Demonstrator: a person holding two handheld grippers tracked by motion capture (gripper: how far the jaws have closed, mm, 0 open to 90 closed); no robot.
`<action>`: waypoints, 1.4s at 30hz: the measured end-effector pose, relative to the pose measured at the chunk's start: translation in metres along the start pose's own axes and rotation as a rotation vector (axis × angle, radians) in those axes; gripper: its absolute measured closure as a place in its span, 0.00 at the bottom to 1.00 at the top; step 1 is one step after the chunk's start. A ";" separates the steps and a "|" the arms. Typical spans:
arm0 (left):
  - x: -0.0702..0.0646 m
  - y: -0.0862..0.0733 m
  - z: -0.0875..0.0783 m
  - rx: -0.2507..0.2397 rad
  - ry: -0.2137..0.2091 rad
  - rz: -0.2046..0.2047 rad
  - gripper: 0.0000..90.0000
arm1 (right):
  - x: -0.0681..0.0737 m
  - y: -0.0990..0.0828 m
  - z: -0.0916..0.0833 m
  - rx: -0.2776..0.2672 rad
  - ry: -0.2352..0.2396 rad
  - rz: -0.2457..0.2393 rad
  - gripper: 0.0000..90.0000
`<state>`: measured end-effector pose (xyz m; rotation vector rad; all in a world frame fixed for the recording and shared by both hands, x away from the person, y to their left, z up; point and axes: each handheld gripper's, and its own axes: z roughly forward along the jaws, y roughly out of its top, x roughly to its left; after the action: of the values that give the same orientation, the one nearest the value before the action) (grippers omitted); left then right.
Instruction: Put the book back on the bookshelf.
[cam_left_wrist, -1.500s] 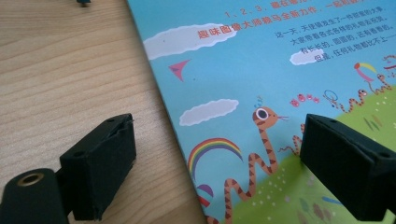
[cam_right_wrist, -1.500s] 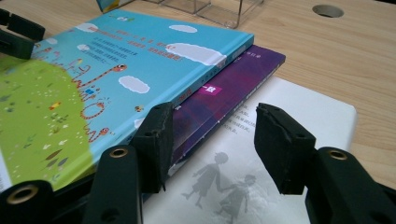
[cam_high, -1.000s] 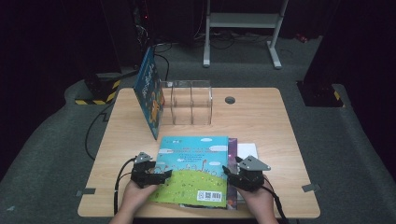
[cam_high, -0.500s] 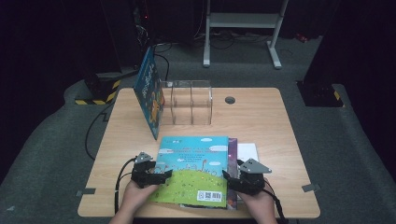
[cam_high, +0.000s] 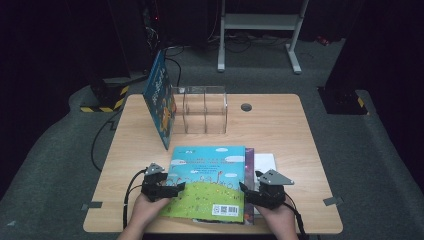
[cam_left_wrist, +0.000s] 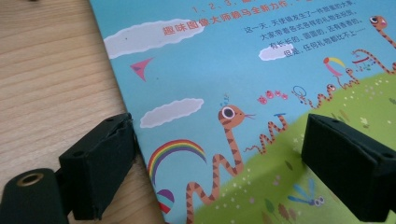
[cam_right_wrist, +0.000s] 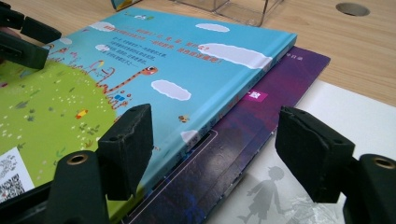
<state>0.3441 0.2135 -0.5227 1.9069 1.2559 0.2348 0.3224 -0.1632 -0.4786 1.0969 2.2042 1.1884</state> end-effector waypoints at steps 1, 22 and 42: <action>-0.002 0.000 0.001 0.003 -0.005 -0.008 0.12 | 0.000 0.000 0.000 0.002 0.001 0.008 0.30; -0.023 0.008 0.017 0.027 -0.072 0.042 0.13 | -0.007 -0.005 -0.006 0.031 -0.039 0.098 0.16; -0.047 0.016 0.031 -0.033 -0.095 0.047 0.16 | -0.020 -0.009 -0.011 0.060 -0.005 0.165 0.19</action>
<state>0.3491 0.1555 -0.5182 1.8987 1.1393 0.1858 0.3233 -0.1878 -0.4799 1.3268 2.1936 1.1905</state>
